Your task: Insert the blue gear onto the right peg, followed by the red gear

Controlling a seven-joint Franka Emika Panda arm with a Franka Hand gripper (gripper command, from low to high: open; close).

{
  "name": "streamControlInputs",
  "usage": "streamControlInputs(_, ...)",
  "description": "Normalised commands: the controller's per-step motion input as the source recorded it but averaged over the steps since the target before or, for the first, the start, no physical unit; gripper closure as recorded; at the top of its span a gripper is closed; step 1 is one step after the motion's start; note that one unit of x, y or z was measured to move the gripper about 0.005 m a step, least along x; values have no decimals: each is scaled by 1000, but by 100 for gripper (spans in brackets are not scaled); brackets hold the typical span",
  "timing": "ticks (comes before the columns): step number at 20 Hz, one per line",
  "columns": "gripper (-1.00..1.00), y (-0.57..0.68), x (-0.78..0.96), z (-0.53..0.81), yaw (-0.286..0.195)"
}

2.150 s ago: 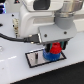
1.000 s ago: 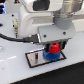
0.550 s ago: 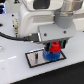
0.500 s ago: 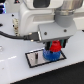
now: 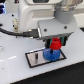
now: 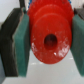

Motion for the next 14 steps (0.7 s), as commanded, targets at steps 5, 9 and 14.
streamControlInputs(5, 100, -67, 186, -119, 0)
streamControlInputs(9, 100, -133, 213, -222, 0)
streamControlInputs(14, 100, -58, 217, -194, 0)
